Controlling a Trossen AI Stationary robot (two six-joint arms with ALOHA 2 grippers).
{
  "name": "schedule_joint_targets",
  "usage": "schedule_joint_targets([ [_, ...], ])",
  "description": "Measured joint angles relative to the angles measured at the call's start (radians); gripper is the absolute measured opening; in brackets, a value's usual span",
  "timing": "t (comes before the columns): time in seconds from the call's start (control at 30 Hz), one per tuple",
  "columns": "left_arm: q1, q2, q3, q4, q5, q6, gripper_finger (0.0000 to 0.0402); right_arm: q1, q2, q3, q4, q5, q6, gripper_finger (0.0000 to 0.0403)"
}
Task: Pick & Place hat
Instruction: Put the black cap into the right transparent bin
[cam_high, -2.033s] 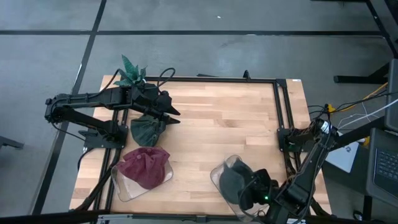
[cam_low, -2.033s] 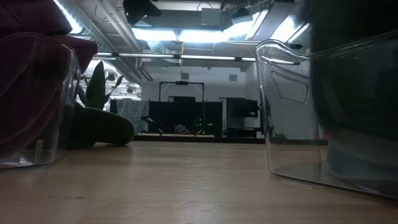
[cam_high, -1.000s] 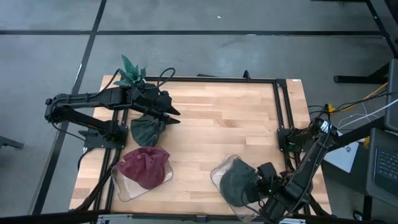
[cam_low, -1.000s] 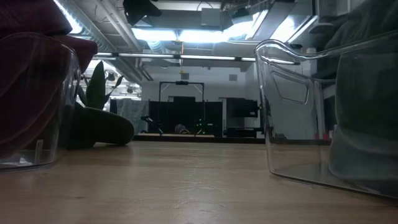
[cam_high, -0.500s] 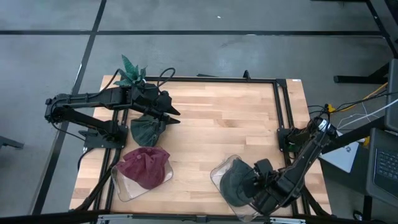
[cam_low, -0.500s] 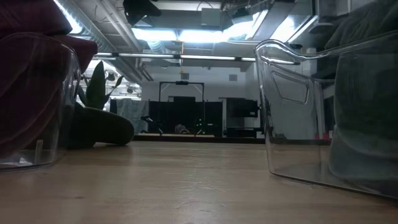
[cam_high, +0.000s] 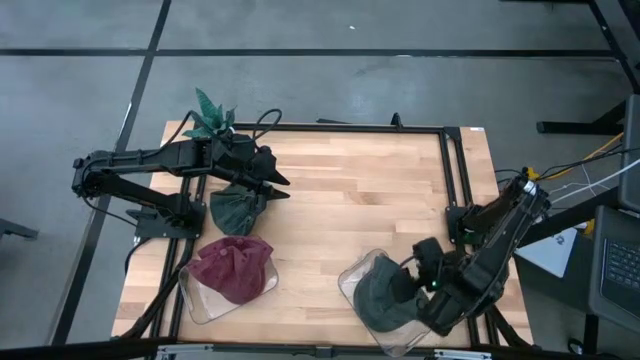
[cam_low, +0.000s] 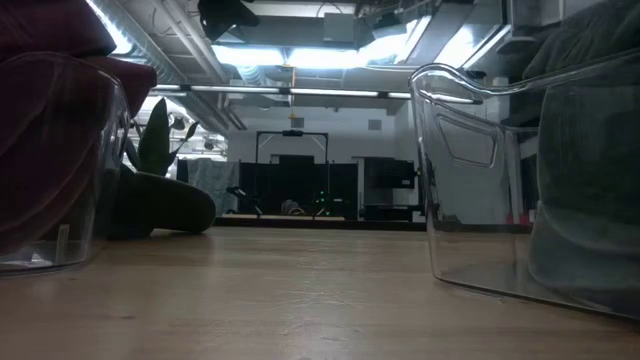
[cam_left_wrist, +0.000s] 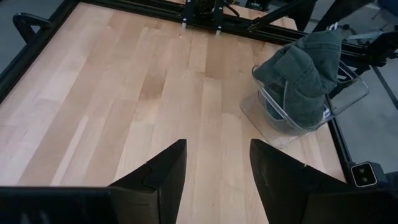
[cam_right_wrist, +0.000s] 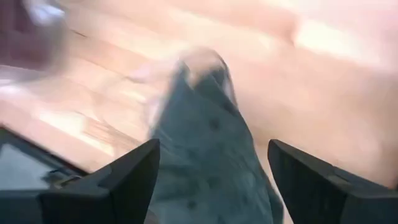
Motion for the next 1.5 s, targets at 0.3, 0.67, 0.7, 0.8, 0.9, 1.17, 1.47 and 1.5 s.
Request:
schedule_joint_targets([
  [0.3,0.000,0.000,0.000,0.000,0.000,-0.001,0.0173,-0.112,-0.123,0.000,0.034,0.256,-0.380,0.0276],
  [0.67,0.000,0.000,0.000,0.000,0.002,-0.056,0.0173,-0.263,-0.374,-0.183,0.447,0.276,-1.059,0.0275],
  [0.7,0.000,0.000,0.000,0.000,0.002,-0.064,0.0173,-0.271,-0.407,-0.226,0.515,0.273,-1.120,0.0275],
  [0.8,0.000,0.000,0.000,0.000,0.002,-0.089,0.0173,-0.314,-0.520,-0.378,0.743,0.225,-1.267,0.0275],
  [0.9,0.000,0.000,0.000,0.000,0.000,-0.105,0.0173,-0.376,-0.645,-0.553,0.965,0.135,-1.364,0.0275],
  [1.17,0.000,0.000,0.000,0.000,-0.015,-0.122,0.0173,-0.564,-0.959,-0.965,1.487,-0.116,-1.536,0.0275],
  [1.47,0.000,0.000,0.000,0.000,-0.016,-0.082,0.0173,-0.729,-1.272,-1.235,1.645,-0.248,-1.615,0.0275],
  [1.5,0.000,0.000,0.000,0.000,-0.016,-0.082,0.0173,-0.742,-1.298,-1.257,1.648,-0.257,-1.623,0.0275],
])
